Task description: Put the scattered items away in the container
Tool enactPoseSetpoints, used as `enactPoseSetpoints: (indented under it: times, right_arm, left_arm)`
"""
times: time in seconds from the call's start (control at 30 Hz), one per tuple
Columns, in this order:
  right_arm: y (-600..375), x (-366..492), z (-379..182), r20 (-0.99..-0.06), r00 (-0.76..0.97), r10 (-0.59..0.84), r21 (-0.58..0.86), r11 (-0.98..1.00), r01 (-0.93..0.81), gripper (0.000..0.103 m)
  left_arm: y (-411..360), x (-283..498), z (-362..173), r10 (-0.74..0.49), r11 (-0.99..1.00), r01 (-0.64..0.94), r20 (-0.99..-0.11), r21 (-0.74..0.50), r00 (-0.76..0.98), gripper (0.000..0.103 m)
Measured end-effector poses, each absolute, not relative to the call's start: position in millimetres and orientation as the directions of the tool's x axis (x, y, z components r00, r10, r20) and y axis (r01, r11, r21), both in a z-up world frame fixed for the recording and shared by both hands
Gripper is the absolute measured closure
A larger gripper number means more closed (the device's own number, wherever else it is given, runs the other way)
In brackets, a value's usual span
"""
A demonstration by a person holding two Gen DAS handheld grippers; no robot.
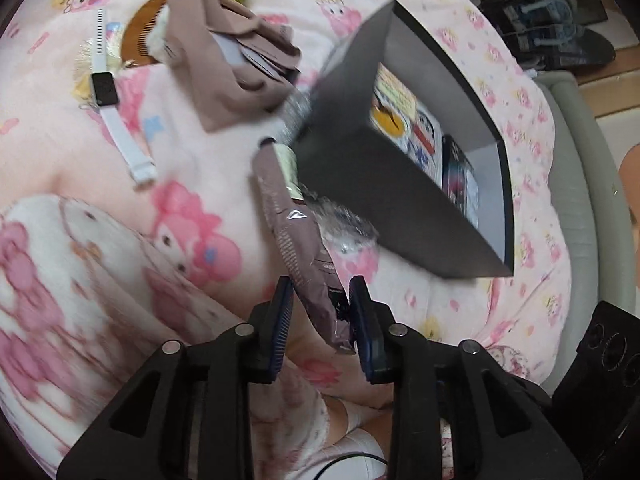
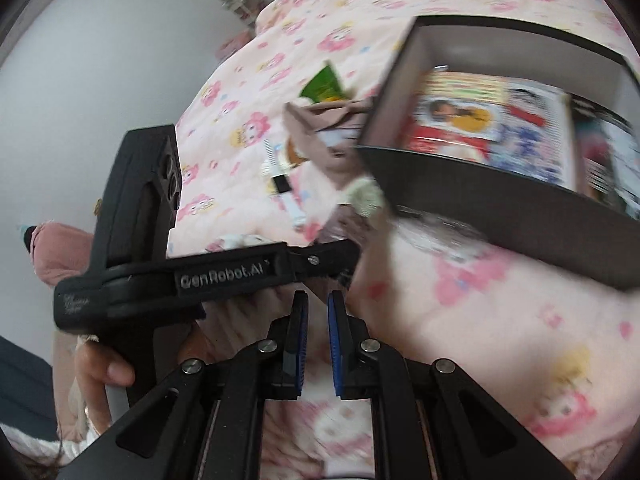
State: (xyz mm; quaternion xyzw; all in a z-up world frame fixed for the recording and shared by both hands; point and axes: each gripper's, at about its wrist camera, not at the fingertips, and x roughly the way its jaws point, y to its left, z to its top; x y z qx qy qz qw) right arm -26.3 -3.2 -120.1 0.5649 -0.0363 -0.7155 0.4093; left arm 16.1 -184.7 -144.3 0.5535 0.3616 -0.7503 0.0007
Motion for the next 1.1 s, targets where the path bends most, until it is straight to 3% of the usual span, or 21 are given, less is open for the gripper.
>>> enactPoseSetpoints:
  times: [0.47,0.57,0.7,1.1]
  right_arm:
    - [53.5,-35.5,-148.8,-0.8,-0.042,-0.599,0.516,-0.722,0.461,0.093]
    - [61.4,-34.5,-156.8,-0.799,-0.018,-0.601,0.53,-0.719,0.449,0.085]
    - [60.2,-33.4,-167.9,-0.794,0.016,-0.608,0.551,-0.707,0.444,0.059]
    - [102.0,-39.3,-155.6,-0.807,-0.166,-0.567,0.486,-0.796,0.361,0.059]
  left_arm:
    - [-126.0,5.3,-168.6,0.49,-0.756,0.355,-0.835,-0.55,-0.25,0.073]
    - [-125.1,1.1,-167.9,0.508,-0.761,0.328,-0.828,-0.56,-0.236,0.07]
    - [-111.2,-8.8,-174.3,0.53,-0.763,0.304,-0.822,-0.57,-0.209,0.069]
    - [-72.6,-32.4,-166.5,0.642,-0.722,0.194,-0.747,-0.665,-0.172,0.06]
